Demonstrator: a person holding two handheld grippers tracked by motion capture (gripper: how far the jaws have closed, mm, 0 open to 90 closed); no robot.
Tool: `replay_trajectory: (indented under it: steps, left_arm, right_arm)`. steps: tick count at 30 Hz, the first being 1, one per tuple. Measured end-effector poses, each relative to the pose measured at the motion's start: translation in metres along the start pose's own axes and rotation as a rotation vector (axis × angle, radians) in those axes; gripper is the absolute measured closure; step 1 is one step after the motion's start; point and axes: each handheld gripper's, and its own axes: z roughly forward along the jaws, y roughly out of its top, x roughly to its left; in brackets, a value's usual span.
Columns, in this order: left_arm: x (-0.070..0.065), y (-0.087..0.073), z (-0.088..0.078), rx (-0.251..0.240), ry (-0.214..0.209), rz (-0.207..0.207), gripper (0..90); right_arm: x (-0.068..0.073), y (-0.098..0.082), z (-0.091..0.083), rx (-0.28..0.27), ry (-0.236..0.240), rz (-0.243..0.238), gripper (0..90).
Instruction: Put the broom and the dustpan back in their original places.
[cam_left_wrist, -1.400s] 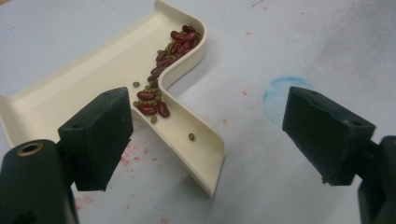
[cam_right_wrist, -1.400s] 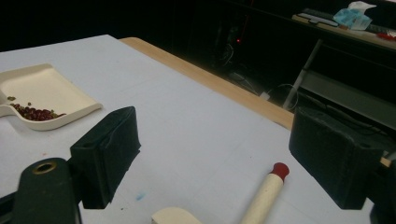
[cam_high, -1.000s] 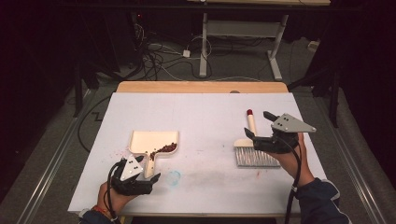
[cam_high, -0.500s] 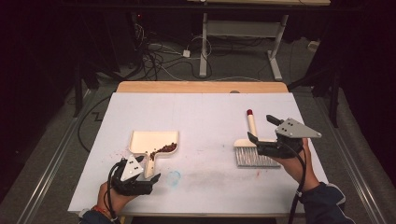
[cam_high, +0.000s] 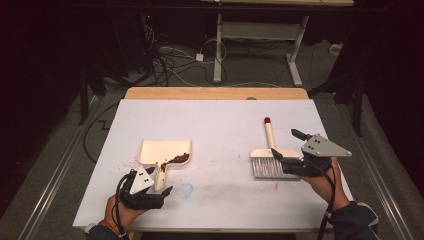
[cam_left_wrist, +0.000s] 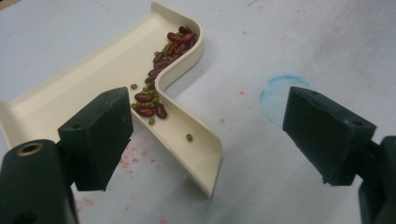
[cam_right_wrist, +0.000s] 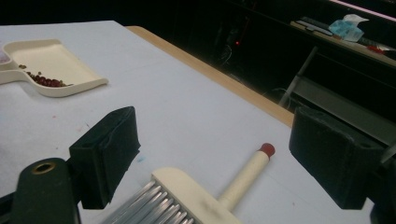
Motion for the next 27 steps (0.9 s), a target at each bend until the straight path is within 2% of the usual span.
replay_trajectory:
  steps: [8, 27]
  left_arm:
    - [-0.001, 0.000, 0.001, 0.003, -0.002, 0.005, 15.7]
    - [-0.001, 0.000, 0.001, 0.007, -0.004, 0.016, 15.6]
  right_arm:
    - [-0.001, -0.008, -0.005, -0.007, -0.003, -0.008, 16.1]
    - [0.006, -0.029, -0.009, 0.030, -0.015, -0.040, 15.9]
